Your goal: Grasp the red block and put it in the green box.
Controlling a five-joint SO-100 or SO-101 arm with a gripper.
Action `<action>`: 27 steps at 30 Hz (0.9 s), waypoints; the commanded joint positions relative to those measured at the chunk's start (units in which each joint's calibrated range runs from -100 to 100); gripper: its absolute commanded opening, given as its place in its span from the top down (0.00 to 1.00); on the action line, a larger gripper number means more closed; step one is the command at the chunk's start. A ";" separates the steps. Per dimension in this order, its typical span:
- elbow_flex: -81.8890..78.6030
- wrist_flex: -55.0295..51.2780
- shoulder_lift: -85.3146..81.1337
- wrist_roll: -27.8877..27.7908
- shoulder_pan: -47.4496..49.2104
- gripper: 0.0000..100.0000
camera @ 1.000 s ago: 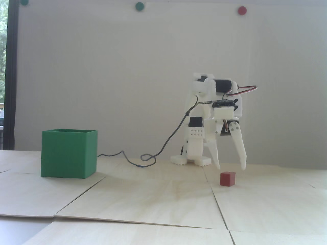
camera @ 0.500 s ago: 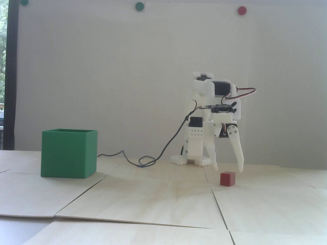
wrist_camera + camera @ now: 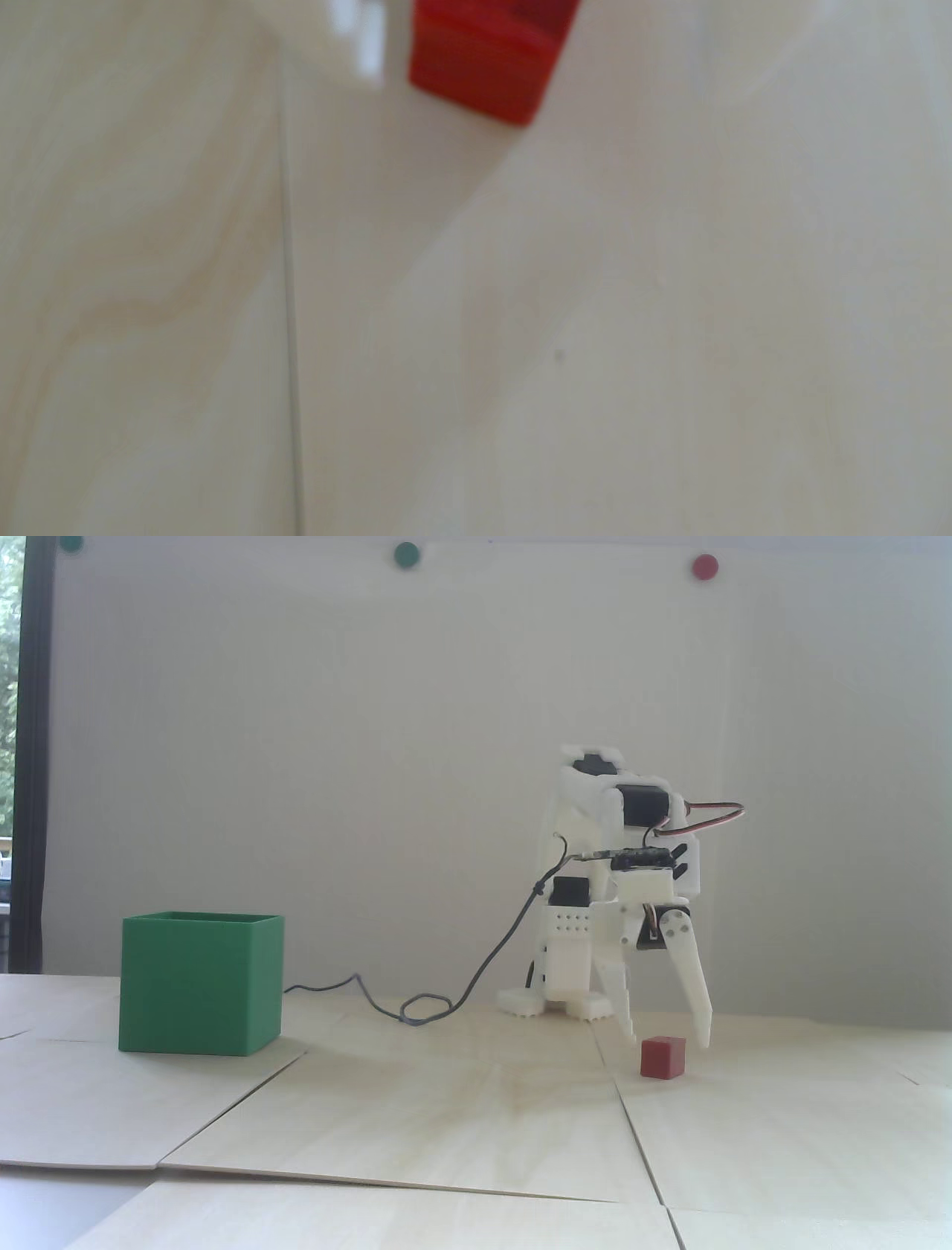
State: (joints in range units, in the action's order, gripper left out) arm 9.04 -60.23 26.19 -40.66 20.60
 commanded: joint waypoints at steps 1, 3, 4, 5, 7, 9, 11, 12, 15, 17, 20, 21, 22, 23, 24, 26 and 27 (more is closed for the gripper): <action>-0.17 0.45 -11.07 0.37 -0.53 0.79; -1.77 0.62 -12.73 0.27 -0.29 0.79; -2.48 0.62 -13.13 0.27 -0.13 0.79; -3.72 0.87 -13.60 0.32 -0.05 0.79; -5.14 1.21 -13.68 0.37 -0.05 0.79; -6.82 1.30 -13.68 0.32 -0.05 0.79; -7.71 1.30 -13.68 0.27 -0.21 0.79; -7.98 1.38 -13.60 0.27 -0.29 0.79; -8.15 1.38 -13.52 0.37 -0.13 0.79; -8.15 1.38 -13.52 0.42 0.03 0.79; -8.24 1.72 -13.20 0.42 0.35 0.79; -8.33 2.73 -13.13 0.42 0.43 0.79; -8.69 3.74 -12.73 0.48 0.43 0.79; -9.75 5.09 -11.86 0.48 0.43 0.79; -10.28 6.69 -10.68 0.48 0.51 0.79; -10.46 8.21 -9.02 0.48 0.59 0.79; -10.46 9.14 -7.99 0.48 0.59 0.79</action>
State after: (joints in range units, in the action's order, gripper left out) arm -1.70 -55.24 18.72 -40.61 20.60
